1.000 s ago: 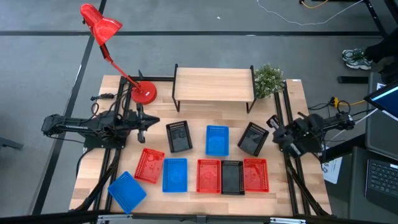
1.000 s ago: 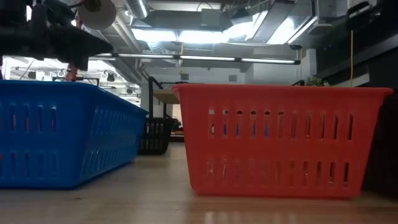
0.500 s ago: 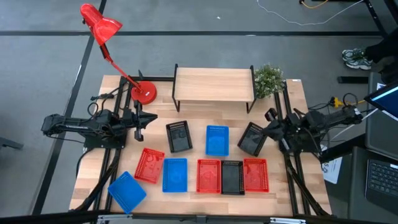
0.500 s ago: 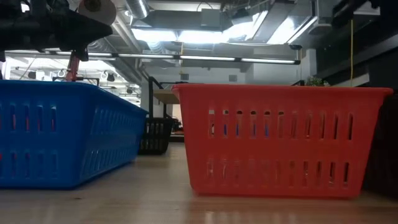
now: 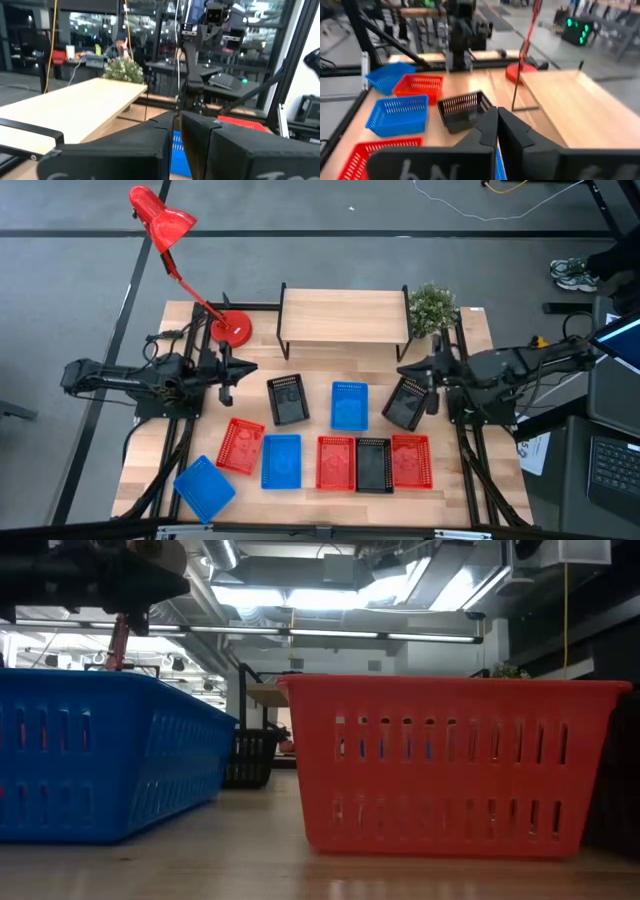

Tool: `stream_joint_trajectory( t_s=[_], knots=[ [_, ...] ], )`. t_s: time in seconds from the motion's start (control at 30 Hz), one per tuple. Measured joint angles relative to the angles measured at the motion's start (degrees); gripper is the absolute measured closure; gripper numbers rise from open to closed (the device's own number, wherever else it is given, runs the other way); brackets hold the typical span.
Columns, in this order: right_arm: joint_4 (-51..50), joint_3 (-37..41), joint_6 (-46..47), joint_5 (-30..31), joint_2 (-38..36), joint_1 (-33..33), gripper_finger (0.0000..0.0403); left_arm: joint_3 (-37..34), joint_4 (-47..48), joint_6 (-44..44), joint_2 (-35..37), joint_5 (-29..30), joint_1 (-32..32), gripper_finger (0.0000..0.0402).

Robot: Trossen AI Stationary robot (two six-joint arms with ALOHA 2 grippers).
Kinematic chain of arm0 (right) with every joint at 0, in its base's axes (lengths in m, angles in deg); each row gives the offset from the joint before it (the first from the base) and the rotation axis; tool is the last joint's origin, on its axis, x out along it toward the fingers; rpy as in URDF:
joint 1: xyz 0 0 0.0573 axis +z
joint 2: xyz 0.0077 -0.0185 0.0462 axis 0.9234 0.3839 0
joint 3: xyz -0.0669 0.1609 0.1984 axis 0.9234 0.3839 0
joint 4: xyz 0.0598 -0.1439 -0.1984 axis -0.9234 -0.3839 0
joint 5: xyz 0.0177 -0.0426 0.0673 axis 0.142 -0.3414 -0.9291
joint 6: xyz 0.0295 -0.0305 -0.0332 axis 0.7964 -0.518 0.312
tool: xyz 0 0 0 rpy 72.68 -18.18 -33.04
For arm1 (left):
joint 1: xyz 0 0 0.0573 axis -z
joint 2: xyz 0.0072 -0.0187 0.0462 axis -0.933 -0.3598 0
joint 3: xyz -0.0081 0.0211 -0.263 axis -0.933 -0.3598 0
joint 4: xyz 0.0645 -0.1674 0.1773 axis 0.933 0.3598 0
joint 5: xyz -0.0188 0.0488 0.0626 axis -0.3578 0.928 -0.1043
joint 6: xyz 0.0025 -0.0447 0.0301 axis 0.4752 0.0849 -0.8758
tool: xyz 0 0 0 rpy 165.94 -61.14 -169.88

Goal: Stack baskets on shelf by color
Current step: Put the top right black bin on the shelf

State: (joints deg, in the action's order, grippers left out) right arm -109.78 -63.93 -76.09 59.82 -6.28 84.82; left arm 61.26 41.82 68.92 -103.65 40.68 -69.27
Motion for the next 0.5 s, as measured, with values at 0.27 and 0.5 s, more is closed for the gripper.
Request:
stream_joint_trajectory(
  t_s=[0.27, 0.5],
  knots=[
    [-6.3, 0.0, 10.6, -1.6, 9.1, -8.6, 0.0389, 8.7, 4.3, -2.5, -10.7, 0.0, 0.0, 0.0376],
    [-7.4, 0.0, 7.6, -11.2, 14.7, -15.3, 0.0389, 13.6, 4.4, -2.5, -18.8, 0.0, 0.0, 0.0376]
  ],
)
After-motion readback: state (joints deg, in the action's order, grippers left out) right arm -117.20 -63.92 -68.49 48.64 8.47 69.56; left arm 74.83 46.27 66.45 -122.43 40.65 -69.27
